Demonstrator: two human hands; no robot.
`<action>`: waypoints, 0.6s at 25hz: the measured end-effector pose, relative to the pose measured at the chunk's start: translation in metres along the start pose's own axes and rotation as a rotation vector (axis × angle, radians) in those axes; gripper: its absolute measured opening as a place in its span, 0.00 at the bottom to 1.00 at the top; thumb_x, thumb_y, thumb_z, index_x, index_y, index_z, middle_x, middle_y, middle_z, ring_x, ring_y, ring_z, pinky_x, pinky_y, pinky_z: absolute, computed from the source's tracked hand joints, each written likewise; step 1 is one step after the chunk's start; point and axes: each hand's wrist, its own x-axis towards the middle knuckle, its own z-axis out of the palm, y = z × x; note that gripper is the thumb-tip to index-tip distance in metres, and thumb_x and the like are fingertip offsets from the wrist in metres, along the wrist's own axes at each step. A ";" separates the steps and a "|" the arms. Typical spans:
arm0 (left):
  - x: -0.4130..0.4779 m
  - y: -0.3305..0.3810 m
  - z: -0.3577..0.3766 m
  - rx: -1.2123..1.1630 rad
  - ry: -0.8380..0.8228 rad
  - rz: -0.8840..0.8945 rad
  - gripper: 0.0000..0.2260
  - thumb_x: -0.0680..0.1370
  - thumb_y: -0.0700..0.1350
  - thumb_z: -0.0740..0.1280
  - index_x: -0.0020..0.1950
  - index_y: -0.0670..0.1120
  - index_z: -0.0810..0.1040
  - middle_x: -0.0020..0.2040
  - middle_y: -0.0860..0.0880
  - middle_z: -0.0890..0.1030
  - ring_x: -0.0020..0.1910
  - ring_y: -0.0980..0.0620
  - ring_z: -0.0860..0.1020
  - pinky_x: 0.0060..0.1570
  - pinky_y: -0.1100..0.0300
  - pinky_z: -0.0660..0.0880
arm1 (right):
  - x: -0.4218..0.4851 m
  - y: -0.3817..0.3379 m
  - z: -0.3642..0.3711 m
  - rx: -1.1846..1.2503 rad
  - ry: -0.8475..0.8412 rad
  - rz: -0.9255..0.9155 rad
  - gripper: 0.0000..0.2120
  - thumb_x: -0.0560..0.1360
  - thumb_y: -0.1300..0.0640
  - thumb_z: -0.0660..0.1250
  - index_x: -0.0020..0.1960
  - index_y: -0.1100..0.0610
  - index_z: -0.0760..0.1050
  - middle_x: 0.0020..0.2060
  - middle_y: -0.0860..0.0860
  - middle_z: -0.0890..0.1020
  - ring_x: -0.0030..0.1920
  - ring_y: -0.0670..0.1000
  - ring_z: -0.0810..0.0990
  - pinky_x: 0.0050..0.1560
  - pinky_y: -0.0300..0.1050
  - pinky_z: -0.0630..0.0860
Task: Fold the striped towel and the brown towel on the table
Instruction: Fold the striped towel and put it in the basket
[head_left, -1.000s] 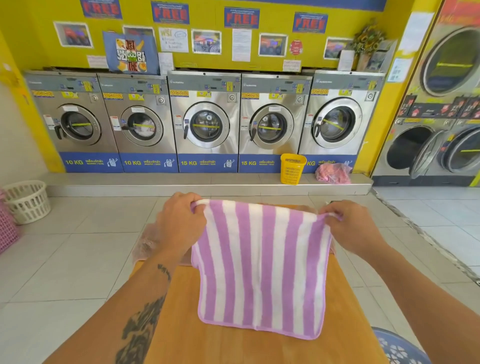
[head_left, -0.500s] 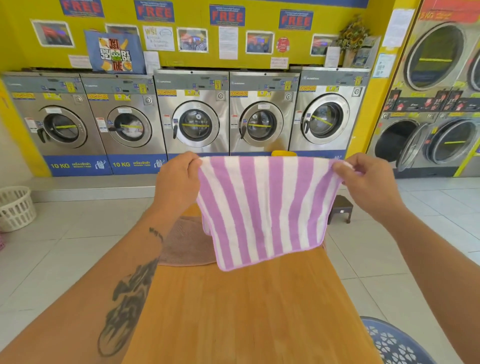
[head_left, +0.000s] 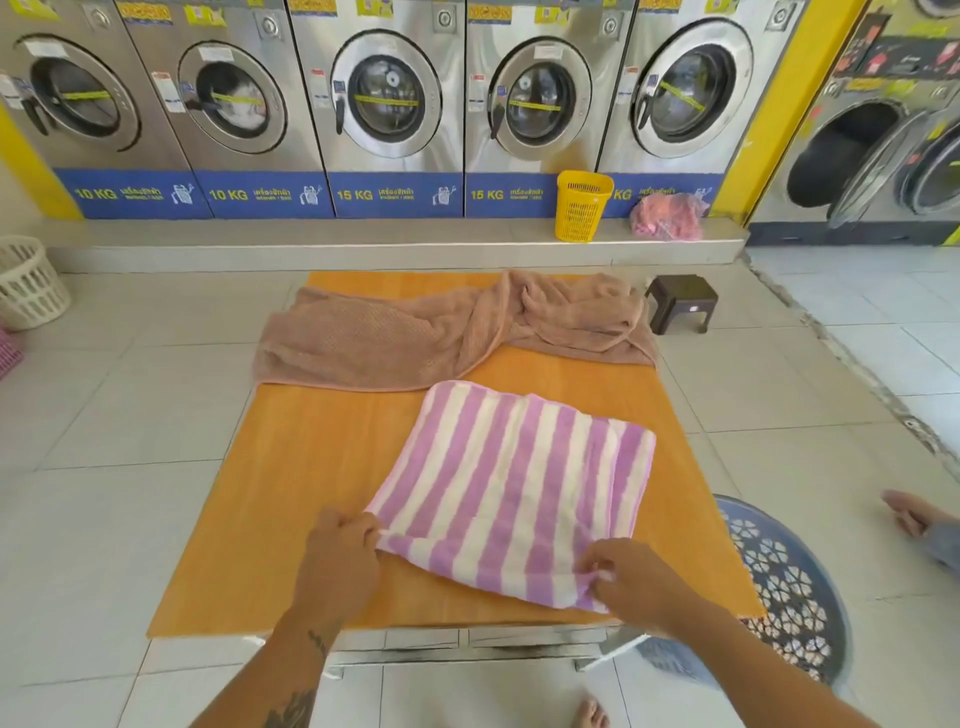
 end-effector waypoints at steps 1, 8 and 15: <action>-0.001 0.002 -0.002 -0.003 -0.001 -0.067 0.09 0.79 0.40 0.62 0.52 0.49 0.82 0.57 0.46 0.71 0.50 0.43 0.77 0.47 0.57 0.70 | 0.002 -0.005 0.005 0.000 -0.007 0.006 0.12 0.74 0.63 0.62 0.44 0.50 0.82 0.40 0.41 0.79 0.44 0.44 0.77 0.44 0.35 0.74; 0.013 0.027 -0.013 -0.329 -0.004 -0.216 0.10 0.80 0.39 0.61 0.59 0.48 0.77 0.60 0.45 0.66 0.39 0.48 0.77 0.34 0.60 0.70 | 0.013 -0.024 0.005 0.121 0.048 0.043 0.06 0.75 0.56 0.68 0.39 0.54 0.78 0.37 0.46 0.78 0.37 0.46 0.74 0.34 0.36 0.68; 0.038 0.029 -0.022 0.036 0.085 -0.147 0.23 0.74 0.36 0.64 0.68 0.50 0.72 0.75 0.45 0.58 0.68 0.40 0.66 0.60 0.50 0.70 | 0.019 -0.048 -0.001 0.340 -0.009 0.018 0.06 0.76 0.58 0.69 0.41 0.50 0.81 0.35 0.41 0.83 0.37 0.39 0.78 0.38 0.34 0.72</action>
